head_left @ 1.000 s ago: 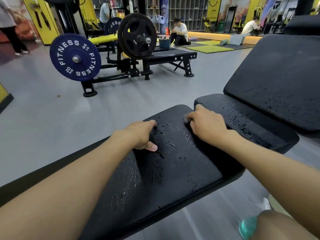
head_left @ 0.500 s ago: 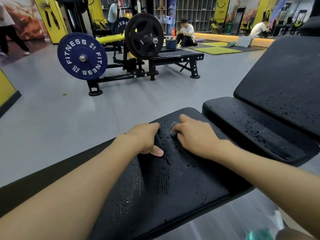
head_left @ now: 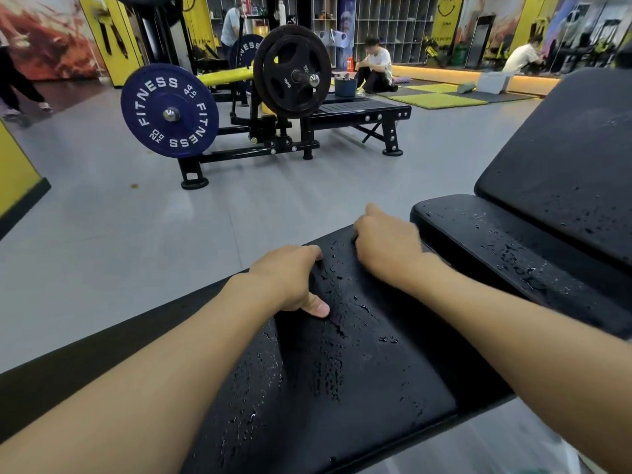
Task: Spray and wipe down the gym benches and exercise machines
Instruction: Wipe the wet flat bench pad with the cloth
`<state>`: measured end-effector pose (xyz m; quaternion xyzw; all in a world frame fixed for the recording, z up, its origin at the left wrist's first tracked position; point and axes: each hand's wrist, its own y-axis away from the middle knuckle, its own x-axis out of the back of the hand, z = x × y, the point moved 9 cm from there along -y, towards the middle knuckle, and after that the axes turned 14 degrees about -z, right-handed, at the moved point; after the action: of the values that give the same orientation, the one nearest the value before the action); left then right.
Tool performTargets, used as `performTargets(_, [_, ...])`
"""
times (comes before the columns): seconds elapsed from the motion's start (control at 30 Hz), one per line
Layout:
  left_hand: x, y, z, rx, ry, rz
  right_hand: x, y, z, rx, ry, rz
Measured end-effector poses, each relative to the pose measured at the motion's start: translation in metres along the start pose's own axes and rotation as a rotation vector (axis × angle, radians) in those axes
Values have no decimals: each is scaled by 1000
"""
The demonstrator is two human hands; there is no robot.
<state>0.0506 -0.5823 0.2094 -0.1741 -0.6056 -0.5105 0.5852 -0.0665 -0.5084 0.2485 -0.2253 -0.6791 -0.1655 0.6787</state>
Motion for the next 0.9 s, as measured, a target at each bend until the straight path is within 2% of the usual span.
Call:
performTargets(0.07, [1, 0, -1, 2, 9, 9, -15, 9, -29, 192, -8, -81])
performTargets(0.1, [1, 0, -2, 7, 17, 10, -13, 6, -23, 208, -31, -89])
performTargets(0.23, [-1, 4, -5, 38, 36, 12, 6, -21, 35, -103, -90, 8])
performTargets(0.27, [0, 4, -5, 42, 34, 15, 4, -20, 20, -76, -52, 14])
performTargets(0.33, [2, 4, -5, 43, 25, 17, -11, -9, -30, 132, -11, -52])
performTargets(0.4, [3, 5, -4, 39, 15, 26, -17, -3, -42, 257, -54, -114])
performTargets(0.53, [2, 9, -6, 48, 38, 33, -3, -32, 10, -4, -90, -52])
performTargets(0.57, [3, 9, -7, 52, 38, 38, -4, -29, -1, -1, -55, -47])
performTargets(0.63, [3, 8, -10, 64, 39, 49, -16, -13, -45, 185, -22, -96])
performTargets(0.7, [2, 8, -14, 71, 43, 67, -23, -3, -57, 323, -50, -148])
performTargets(0.83, [-5, 15, -22, 87, 74, 103, -11, -33, -15, 98, -90, -81])
performTargets(0.9, [-5, 18, -21, 78, 84, 124, -16, -14, -52, 240, -18, -100])
